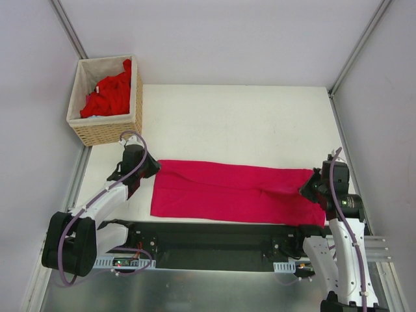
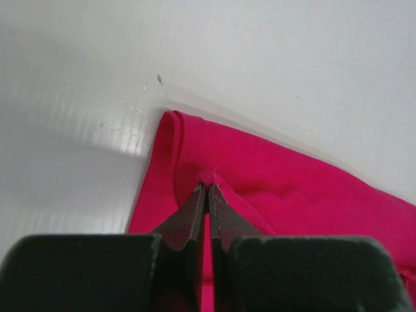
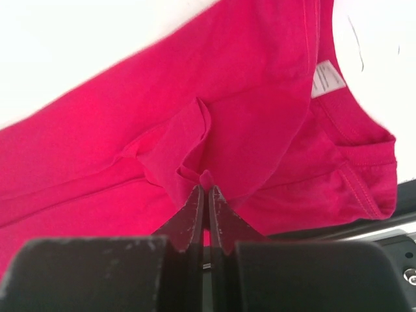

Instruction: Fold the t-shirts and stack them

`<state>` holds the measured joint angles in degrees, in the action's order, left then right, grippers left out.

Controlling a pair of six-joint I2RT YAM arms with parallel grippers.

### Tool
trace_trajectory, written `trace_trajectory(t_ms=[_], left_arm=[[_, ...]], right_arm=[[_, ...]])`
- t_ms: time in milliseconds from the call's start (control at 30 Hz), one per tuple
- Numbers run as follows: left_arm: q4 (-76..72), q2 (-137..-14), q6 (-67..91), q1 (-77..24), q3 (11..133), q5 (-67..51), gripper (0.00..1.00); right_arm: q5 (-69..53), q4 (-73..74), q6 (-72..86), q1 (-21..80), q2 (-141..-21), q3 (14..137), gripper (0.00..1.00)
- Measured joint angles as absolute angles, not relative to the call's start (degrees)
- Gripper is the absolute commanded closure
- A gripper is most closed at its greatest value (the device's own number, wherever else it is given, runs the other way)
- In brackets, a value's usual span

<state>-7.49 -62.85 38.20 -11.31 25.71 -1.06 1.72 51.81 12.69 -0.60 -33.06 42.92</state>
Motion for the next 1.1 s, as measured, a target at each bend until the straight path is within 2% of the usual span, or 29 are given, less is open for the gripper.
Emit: trace_trajectory(t_ms=[533,567,633,667,733,767,867,1100], left_arm=[[-3.5,-56.7,38.3,-11.3,21.6,0.3,1.00],[-3.4,-56.7,38.3,-11.3,21.6,0.3,1.00],[-3.3,-56.7,38.3,-11.3,21.6,0.4,1.00],[-3.3,-56.7,38.3,-11.3,21.6,0.5,1.00],[-3.2,-56.7,38.3,-11.3,21.6,0.5,1.00],[-3.2,-56.7,38.3,-11.3,21.6,0.5,1.00],[-3.1,-56.7,38.3,-11.3,21.6,0.6,1.00],[-3.0,-57.1,38.3,-11.3,21.6,0.6,1.00]], right_arm=[[1.3,51.4,15.2,-0.6,-36.9,39.3,1.00],[1.3,51.4,15.2,-0.6,-37.1,39.3,0.96],[1.3,51.4,15.4,-0.6,-37.5,39.3,0.78],[1.3,51.4,15.5,-0.6,-37.8,39.3,0.57],[1.2,51.4,15.8,-0.6,-38.4,39.3,0.32],[1.3,51.4,15.8,-0.6,-38.5,39.3,0.12],[1.3,51.4,15.7,-0.6,-38.7,39.3,0.02],[1.5,51.4,15.8,-0.6,-38.2,39.3,0.01]])
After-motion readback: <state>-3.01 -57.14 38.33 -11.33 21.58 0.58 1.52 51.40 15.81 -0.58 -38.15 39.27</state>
